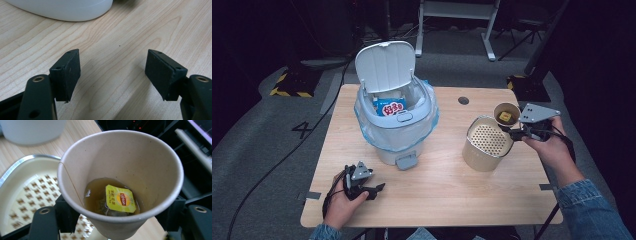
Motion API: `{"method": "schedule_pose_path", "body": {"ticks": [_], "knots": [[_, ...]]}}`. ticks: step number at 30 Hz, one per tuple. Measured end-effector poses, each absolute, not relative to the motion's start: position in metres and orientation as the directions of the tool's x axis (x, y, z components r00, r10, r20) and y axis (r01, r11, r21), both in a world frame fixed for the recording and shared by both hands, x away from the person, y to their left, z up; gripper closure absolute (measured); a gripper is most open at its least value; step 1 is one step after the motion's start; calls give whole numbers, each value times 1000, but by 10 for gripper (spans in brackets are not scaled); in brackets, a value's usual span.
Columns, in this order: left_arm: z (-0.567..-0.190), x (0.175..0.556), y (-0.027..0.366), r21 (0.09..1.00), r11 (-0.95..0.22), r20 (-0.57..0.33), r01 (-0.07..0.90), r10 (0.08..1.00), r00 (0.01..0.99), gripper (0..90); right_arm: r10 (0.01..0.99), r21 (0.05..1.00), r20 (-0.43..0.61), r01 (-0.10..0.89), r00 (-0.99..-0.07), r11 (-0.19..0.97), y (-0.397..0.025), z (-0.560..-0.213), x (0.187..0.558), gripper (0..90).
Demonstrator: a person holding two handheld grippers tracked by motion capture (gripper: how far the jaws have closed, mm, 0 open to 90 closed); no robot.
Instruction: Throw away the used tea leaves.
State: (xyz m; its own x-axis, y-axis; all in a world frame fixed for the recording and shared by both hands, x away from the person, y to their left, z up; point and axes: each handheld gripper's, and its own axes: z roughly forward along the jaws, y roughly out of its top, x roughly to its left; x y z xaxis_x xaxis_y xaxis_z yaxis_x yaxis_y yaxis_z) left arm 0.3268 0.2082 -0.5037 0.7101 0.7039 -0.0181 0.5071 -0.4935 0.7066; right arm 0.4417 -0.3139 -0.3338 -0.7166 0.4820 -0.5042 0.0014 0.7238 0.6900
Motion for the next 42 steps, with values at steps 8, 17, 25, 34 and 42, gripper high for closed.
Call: {"method": "schedule_pose_path", "body": {"ticks": [8, 17, 25, 34, 42], "knots": [[-504, 327, 208, 707, -494, -17, 507, 704, 710, 290, 330, 498, -716, -117, -615, 859, -309, -336, 434, 319], [-504, 327, 208, 707, -494, -16, 507, 704, 710, 290, 114, 225, -873, -185, -474, 956, -298, -340, 424, 321], [-504, 327, 208, 707, -494, -17, 507, 704, 710, 290, -150, -87, -941, -212, -302, 973, -282, -351, 415, 321], [-504, 327, 208, 708, -489, -23, 510, 705, 709, 289, -455, -442, -888, -161, -59, 883, -271, -362, 405, 321], [-504, 326, 208, 708, -489, -23, 510, 705, 708, 290, -679, -683, -730, -97, 79, 724, -264, -374, 402, 321]]}}
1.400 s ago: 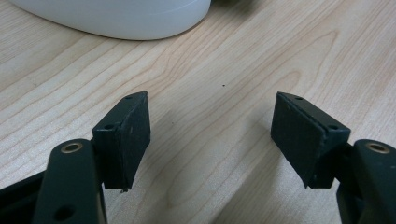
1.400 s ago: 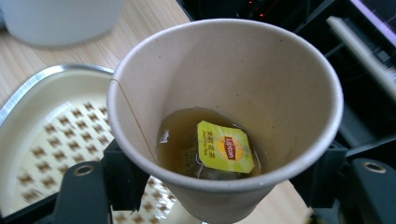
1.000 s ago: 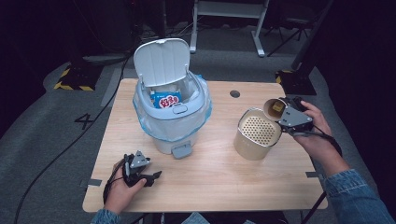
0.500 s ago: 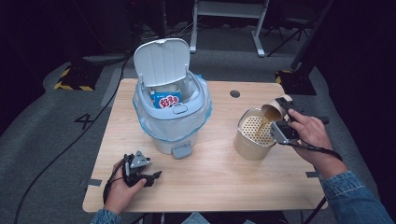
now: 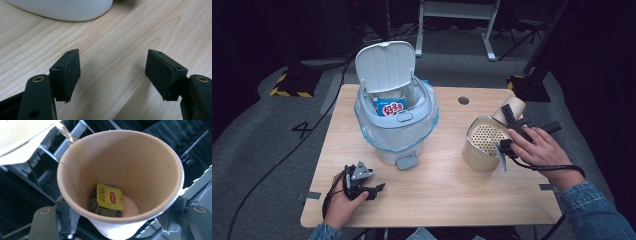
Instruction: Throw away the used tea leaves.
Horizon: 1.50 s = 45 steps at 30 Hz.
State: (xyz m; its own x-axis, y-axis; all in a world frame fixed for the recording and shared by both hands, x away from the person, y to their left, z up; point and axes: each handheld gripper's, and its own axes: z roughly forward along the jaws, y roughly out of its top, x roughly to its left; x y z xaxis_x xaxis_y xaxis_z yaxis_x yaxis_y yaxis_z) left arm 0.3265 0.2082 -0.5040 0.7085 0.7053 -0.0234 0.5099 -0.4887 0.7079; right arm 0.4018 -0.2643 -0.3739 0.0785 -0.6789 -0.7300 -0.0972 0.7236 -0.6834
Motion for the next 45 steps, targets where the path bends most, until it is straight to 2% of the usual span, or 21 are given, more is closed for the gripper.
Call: {"method": "schedule_pose_path", "body": {"ticks": [8, 12, 20, 30, 35, 40, 45], "knots": [[-504, 326, 208, 708, -487, -26, 512, 706, 707, 289, -794, -806, -588, -32, 155, 591, -259, -379, 398, 325], [-504, 326, 208, 708, -487, -26, 512, 706, 708, 290, -819, -834, -541, -1, 189, 551, -256, -380, 395, 326], [-504, 326, 208, 708, -488, -24, 510, 705, 708, 289, -869, -880, -454, 57, 195, 472, -252, -381, 395, 330], [-504, 326, 208, 708, -486, -26, 512, 706, 707, 289, -871, -879, -451, 71, 197, 471, -251, -378, 394, 331], [-504, 326, 208, 708, -486, -26, 512, 706, 707, 290, -834, -842, -523, 46, 174, 537, -253, -374, 394, 326], [-504, 326, 208, 708, -486, -26, 512, 707, 707, 290, -725, -732, -677, -12, 129, 682, -258, -363, 395, 319], [-504, 326, 208, 708, -486, -26, 512, 707, 707, 289, -512, -506, -859, -131, -17, 853, -265, -347, 399, 311]]}}
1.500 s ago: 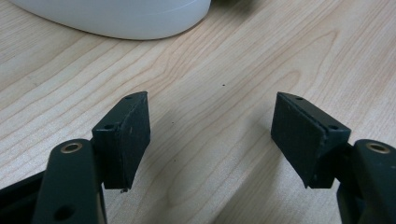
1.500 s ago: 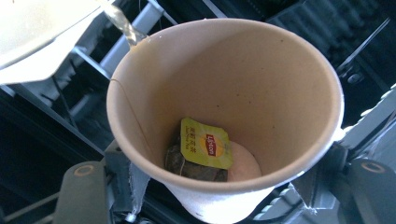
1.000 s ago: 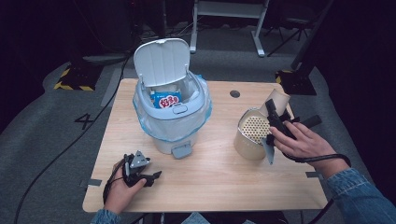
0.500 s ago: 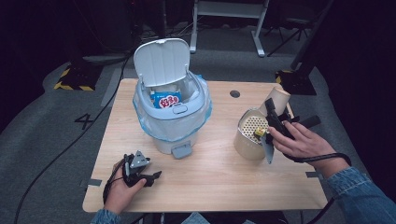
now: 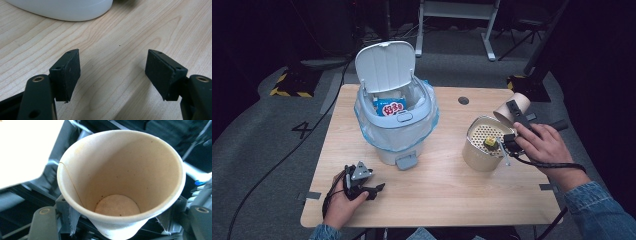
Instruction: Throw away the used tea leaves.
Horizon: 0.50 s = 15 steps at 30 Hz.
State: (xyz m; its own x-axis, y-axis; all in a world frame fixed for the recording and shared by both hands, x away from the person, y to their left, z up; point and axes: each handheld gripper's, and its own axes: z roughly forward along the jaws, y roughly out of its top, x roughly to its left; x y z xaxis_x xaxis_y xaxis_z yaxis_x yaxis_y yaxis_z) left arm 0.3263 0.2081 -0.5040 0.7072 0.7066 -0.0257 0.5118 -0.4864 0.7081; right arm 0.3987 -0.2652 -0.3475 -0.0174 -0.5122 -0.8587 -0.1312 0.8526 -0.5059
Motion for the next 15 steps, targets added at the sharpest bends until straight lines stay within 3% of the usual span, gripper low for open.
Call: {"method": "schedule_pose_path", "body": {"ticks": [7, 11, 15], "knots": [[-504, 326, 208, 709, -486, -26, 512, 707, 707, 290, -138, -95, -965, -196, -221, 976, -281, -332, 404, 309], [-504, 325, 209, 708, -486, -25, 512, 708, 706, 290, 66, 136, -939, -188, -338, 973, -291, -326, 409, 308], [-504, 325, 209, 708, -486, -26, 512, 707, 706, 290, 281, 374, -843, -123, -459, 919, -302, -323, 418, 308]]}}
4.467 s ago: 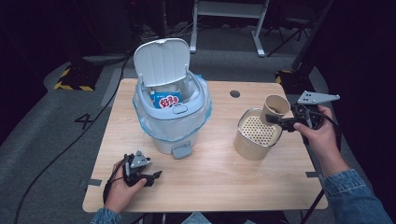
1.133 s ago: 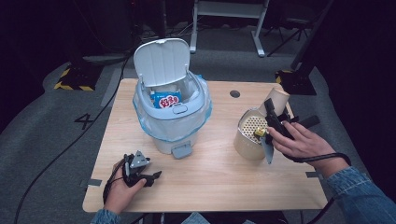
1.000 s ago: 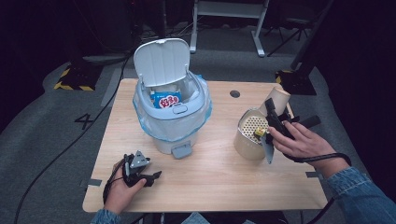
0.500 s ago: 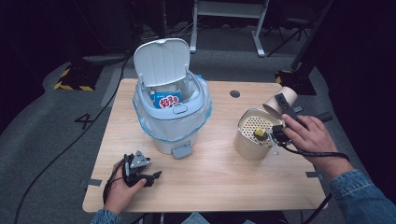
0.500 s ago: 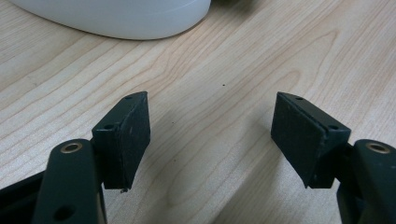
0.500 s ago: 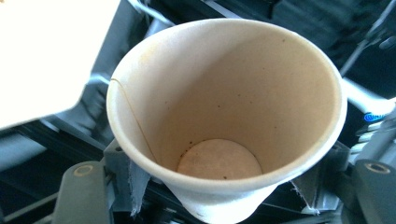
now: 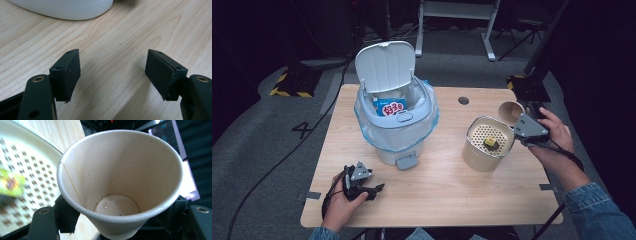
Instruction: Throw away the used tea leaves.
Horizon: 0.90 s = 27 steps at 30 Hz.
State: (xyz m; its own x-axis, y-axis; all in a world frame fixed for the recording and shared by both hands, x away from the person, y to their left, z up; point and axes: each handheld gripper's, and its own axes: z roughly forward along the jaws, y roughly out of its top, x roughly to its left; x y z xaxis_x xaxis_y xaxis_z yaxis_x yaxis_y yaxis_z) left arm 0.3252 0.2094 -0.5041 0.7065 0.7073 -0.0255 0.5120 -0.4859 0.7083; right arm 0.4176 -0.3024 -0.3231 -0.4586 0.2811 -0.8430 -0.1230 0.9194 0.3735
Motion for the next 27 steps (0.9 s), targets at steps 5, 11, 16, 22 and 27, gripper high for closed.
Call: {"method": "schedule_pose_path", "body": {"ticks": [5, 11, 16, 22, 27], "knots": [[-504, 325, 210, 708, -487, -25, 512, 707, 707, 290, 490, 615, -639, -11, -593, 788, -317, -321, 428, 308], [-504, 325, 210, 708, -486, -25, 512, 708, 706, 290, 625, 775, -361, 150, -692, 614, -330, -324, 439, 308], [-504, 325, 210, 708, -486, -25, 513, 708, 706, 290, 659, 840, -133, 269, -741, 472, -337, -327, 445, 308], [-504, 325, 210, 708, -486, -25, 513, 708, 706, 289, 639, 868, -8, 312, -769, 386, -340, -331, 448, 306], [-504, 325, 210, 708, -483, -28, 514, 709, 705, 289, 636, 871, -12, 304, -771, 386, -339, -334, 449, 303]]}}
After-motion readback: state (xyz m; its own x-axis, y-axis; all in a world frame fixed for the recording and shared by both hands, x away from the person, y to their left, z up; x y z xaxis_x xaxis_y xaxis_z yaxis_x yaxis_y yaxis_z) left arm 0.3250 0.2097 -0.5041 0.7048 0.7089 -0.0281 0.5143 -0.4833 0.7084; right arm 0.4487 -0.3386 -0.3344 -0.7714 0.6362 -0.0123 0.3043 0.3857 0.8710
